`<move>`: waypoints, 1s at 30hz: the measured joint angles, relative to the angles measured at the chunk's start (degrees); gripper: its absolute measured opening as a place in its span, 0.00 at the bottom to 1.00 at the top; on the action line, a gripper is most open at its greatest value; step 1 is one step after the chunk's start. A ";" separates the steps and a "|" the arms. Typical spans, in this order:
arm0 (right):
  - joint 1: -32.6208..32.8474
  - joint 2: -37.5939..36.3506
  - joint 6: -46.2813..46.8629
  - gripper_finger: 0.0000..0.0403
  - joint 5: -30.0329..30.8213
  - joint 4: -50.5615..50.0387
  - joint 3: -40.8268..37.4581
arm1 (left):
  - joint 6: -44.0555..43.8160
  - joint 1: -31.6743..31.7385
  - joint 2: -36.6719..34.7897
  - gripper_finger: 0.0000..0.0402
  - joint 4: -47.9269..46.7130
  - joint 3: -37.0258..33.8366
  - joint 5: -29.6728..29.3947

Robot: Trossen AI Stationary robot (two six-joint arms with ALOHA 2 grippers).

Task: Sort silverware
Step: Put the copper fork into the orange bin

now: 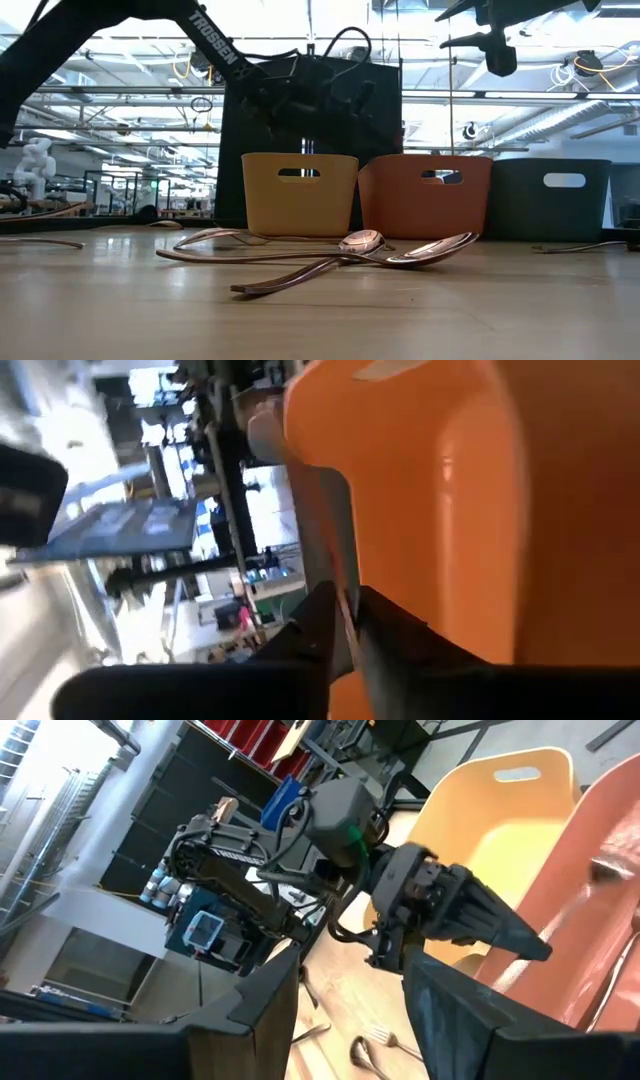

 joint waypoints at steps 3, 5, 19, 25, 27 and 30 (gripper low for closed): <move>0.00 0.00 0.00 0.42 -0.20 0.00 0.00 | -2.38 -0.02 0.00 0.19 1.35 0.00 -0.02; 0.00 0.00 0.00 0.42 -0.22 0.00 0.00 | -2.34 -0.04 0.00 0.23 2.14 0.00 -0.07; 0.02 0.00 -0.61 0.42 -0.24 0.46 0.00 | -9.54 -0.13 0.00 0.28 2.03 0.00 -9.48; 0.04 0.00 -1.27 0.42 -0.24 0.44 0.00 | -14.55 -0.13 -0.38 0.28 10.71 -0.11 -11.33; 0.04 0.00 -1.90 0.42 -0.28 0.46 0.00 | -17.39 -0.23 -1.84 0.28 16.23 -0.11 -11.96; 0.04 0.00 -2.98 0.42 -1.06 0.50 0.00 | -21.34 -1.02 -4.82 0.28 21.10 0.15 -12.31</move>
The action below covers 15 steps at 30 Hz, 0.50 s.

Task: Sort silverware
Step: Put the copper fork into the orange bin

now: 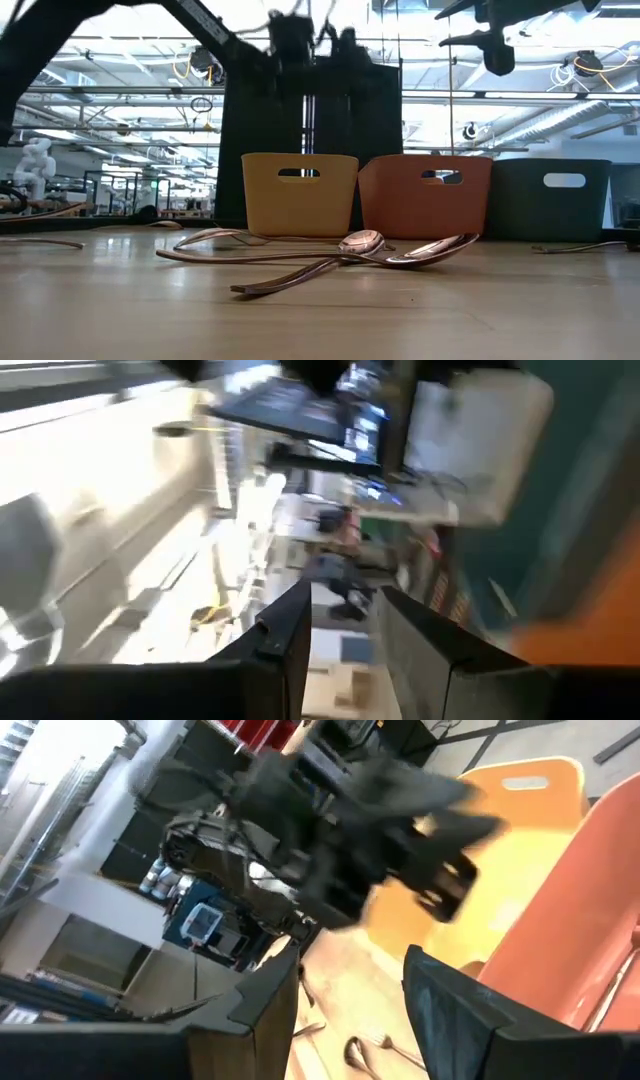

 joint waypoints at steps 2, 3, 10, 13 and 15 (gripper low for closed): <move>0.00 -0.01 -0.42 0.42 -0.68 0.31 0.00 | -6.67 -0.73 -2.25 0.28 0.46 0.00 -0.02; 0.00 -0.10 -0.47 0.42 -0.73 0.46 0.00 | -12.33 -1.18 -3.37 0.28 0.03 -0.02 -0.02; 1.24 -2.22 -3.80 0.42 -2.31 0.28 0.00 | -56.99 -7.97 -9.92 0.28 -7.30 0.02 0.27; 2.64 -3.29 -6.03 0.42 -2.78 -0.57 0.00 | -63.17 -12.52 -10.98 0.28 -12.89 -0.04 -0.33; 3.37 -3.75 -7.30 0.42 -3.74 -1.65 0.00 | -65.79 -15.88 -11.54 0.28 -16.88 -0.04 -3.51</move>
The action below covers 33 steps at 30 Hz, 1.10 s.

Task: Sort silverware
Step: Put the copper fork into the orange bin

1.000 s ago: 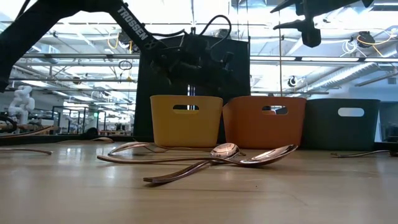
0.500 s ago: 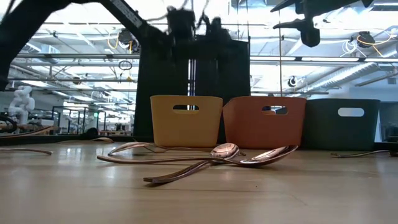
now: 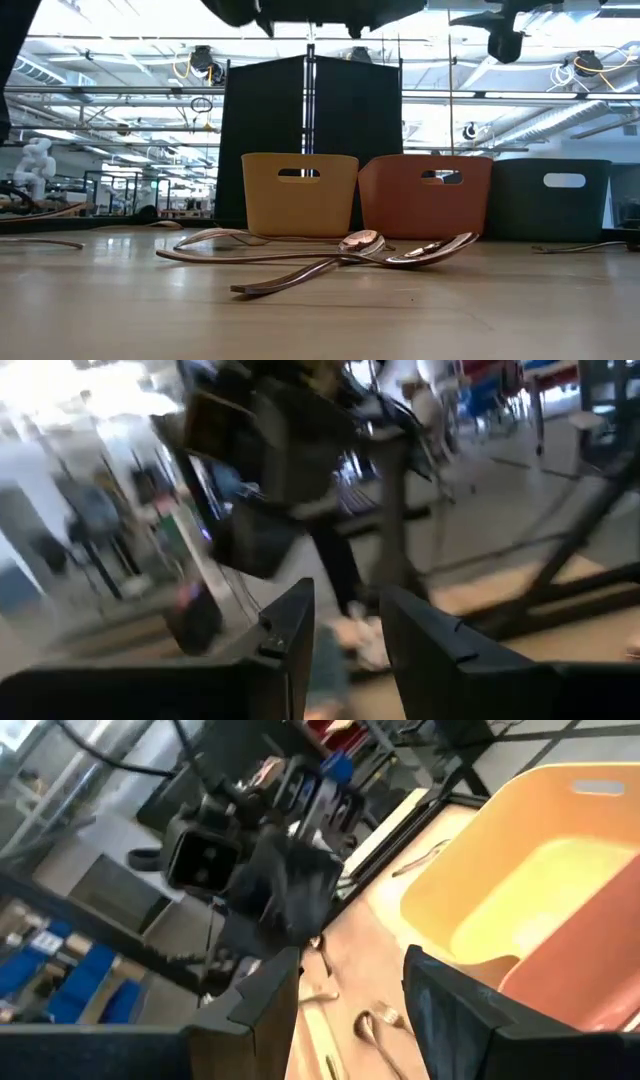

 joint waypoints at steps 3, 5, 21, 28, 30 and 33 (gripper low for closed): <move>1.55 -0.23 -0.65 0.42 -0.77 -1.53 0.00 | -3.37 -4.73 0.06 0.28 -5.90 0.00 -6.90; 2.55 -0.23 -1.37 0.42 -2.38 -2.59 0.00 | -5.73 -7.19 0.19 0.28 -8.28 -0.07 -10.23; 3.91 -2.88 -10.72 0.42 -7.30 -13.84 0.00 | -22.12 -18.85 17.66 0.28 -6.90 15.26 -26.35; 3.91 -3.01 -10.42 0.42 -7.04 -15.00 0.00 | -26.58 -15.57 33.24 0.28 -9.04 30.75 -26.23; 3.91 -3.01 -10.22 0.42 -7.02 -15.09 0.00 | -26.41 -15.10 36.43 0.28 -9.12 33.23 -26.20; 3.91 -3.02 -9.25 0.42 -6.98 -15.88 0.00 | -26.17 -15.03 40.01 0.28 -8.70 35.66 -26.54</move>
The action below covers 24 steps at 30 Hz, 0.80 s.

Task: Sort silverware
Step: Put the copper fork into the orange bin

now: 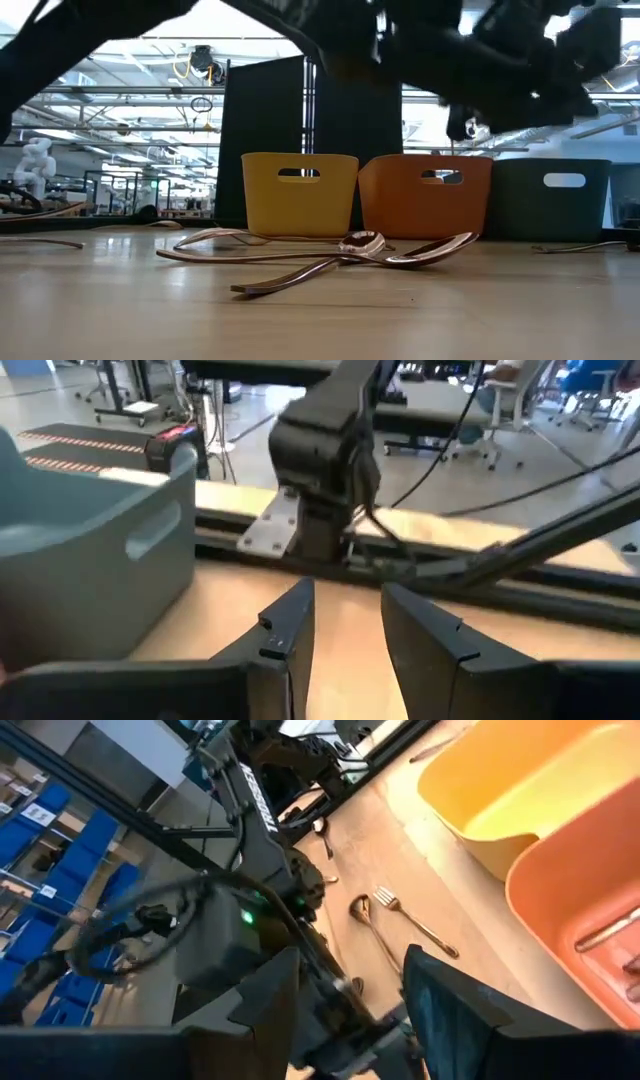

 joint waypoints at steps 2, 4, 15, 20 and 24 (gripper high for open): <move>0.00 0.01 0.19 0.42 0.01 -0.76 0.00 | -0.71 -0.06 2.32 0.28 -0.01 0.79 -1.82; 0.00 -0.01 0.82 0.42 0.11 -1.78 0.00 | -1.92 0.02 4.85 0.28 -0.36 1.73 -2.48; 0.00 0.15 1.54 0.42 3.30 -3.96 0.00 | -7.70 3.34 9.62 0.28 -5.68 9.47 0.56; -0.02 0.37 1.54 0.42 3.40 -2.38 0.00 | -8.69 3.90 9.60 0.35 -5.95 10.55 3.79; -0.02 0.53 1.31 0.42 3.36 -2.15 0.00 | -6.33 3.69 9.62 0.43 -5.78 10.55 3.07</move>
